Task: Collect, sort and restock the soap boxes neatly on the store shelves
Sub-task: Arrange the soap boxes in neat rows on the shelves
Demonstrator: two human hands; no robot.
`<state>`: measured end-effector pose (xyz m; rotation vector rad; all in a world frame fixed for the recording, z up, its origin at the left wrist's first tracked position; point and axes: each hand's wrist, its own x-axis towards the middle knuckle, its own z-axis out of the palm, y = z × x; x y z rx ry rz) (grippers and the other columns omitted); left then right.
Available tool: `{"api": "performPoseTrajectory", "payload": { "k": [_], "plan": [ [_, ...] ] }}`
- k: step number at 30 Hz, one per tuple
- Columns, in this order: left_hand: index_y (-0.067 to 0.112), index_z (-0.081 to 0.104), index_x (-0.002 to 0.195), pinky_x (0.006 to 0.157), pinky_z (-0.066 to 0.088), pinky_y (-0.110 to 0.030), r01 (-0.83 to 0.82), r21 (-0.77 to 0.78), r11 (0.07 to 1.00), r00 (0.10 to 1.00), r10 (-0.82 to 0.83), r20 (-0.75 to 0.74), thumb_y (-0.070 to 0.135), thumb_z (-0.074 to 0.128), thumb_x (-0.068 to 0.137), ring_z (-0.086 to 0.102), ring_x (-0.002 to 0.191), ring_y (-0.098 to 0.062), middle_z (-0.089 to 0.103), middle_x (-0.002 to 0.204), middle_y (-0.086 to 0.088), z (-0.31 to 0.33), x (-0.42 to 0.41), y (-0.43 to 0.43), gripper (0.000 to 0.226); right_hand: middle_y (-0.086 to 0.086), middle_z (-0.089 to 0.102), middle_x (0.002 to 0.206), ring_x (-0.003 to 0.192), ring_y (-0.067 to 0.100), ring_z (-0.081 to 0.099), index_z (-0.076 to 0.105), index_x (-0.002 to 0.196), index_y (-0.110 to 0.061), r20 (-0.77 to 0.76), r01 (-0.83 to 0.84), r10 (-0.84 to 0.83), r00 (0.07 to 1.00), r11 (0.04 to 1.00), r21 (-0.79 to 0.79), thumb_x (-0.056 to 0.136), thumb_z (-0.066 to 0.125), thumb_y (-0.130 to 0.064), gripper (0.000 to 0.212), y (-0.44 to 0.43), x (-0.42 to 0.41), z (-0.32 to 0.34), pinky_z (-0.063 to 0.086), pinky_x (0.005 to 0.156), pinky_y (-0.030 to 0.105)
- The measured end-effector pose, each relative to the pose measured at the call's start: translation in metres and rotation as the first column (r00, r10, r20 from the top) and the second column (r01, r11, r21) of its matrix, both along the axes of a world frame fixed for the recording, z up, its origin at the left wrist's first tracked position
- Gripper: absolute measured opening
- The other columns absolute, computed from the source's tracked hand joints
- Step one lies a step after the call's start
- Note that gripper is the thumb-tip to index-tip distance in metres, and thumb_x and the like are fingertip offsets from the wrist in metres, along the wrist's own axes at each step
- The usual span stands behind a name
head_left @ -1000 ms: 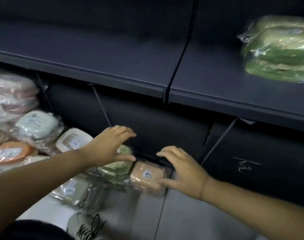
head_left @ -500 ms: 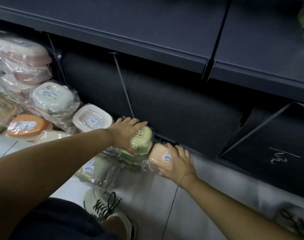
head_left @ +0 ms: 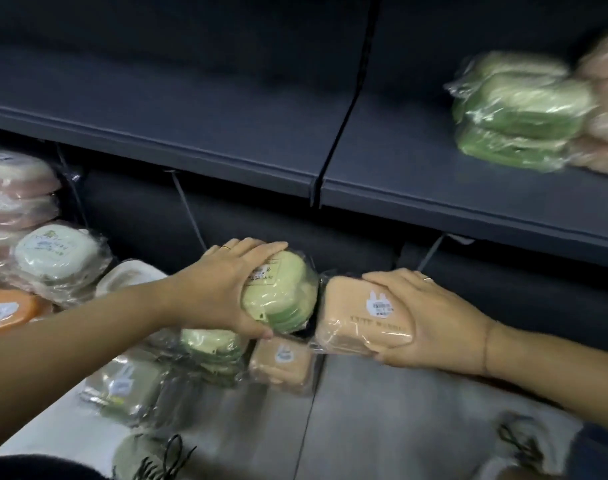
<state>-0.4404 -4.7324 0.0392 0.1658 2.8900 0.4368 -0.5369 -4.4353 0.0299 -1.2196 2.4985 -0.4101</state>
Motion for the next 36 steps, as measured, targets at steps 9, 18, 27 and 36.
{"api": "performPoseTrajectory", "payload": {
  "k": [9,18,27,36],
  "plan": [
    [0.048,0.019,0.138,0.095,0.027,-0.025,0.015,0.113,0.994,0.939,0.025,-0.344,0.069,0.081,0.048,0.025,0.1,0.007,0.026,0.111,0.04,0.106,-0.066,0.06,0.111,-0.01,0.043,0.126,0.11,-0.004,0.04,0.037,0.141,-0.037,-0.292,0.215,-0.307,0.906,0.927,-0.307,0.05,0.063,-0.079,0.103,0.098,-0.069,0.134,0.026,0.097,0.001],
    [0.033,0.015,0.153,0.114,0.014,-0.029,0.119,0.011,0.993,0.925,-0.106,-0.365,0.071,0.071,0.065,0.021,0.135,-0.007,0.024,0.148,0.019,0.092,-0.175,0.118,0.111,0.013,0.046,0.136,0.125,0.031,0.045,0.037,0.146,-0.021,-0.379,0.47,-0.605,0.7,0.79,-0.394,0.063,0.082,-0.051,0.099,0.125,-0.219,0.195,0.035,0.11,0.044],
    [0.046,0.031,0.143,0.113,0.021,-0.033,0.023,0.295,0.955,0.913,0.1,-0.396,0.097,0.048,0.049,0.011,0.133,0.006,0.018,0.143,0.027,0.051,-0.194,0.076,0.108,0.01,0.047,0.142,0.13,0.033,0.041,0.029,0.148,-0.024,-0.439,0.422,-0.483,0.758,0.876,-0.234,0.072,0.076,-0.053,0.095,0.06,-0.271,0.19,0.036,0.108,0.043],
    [0.044,0.027,0.147,0.11,0.031,-0.033,0.027,0.322,0.946,0.917,0.104,-0.384,0.087,0.05,0.066,0.022,0.135,0.0,0.016,0.148,0.031,0.046,-0.199,0.075,0.094,-0.001,0.051,0.138,0.124,0.024,0.048,0.041,0.142,-0.028,-0.379,0.466,-0.515,0.769,0.857,-0.22,0.059,0.072,-0.063,0.096,0.156,-0.236,0.189,0.038,0.107,0.047]
  ]
}}
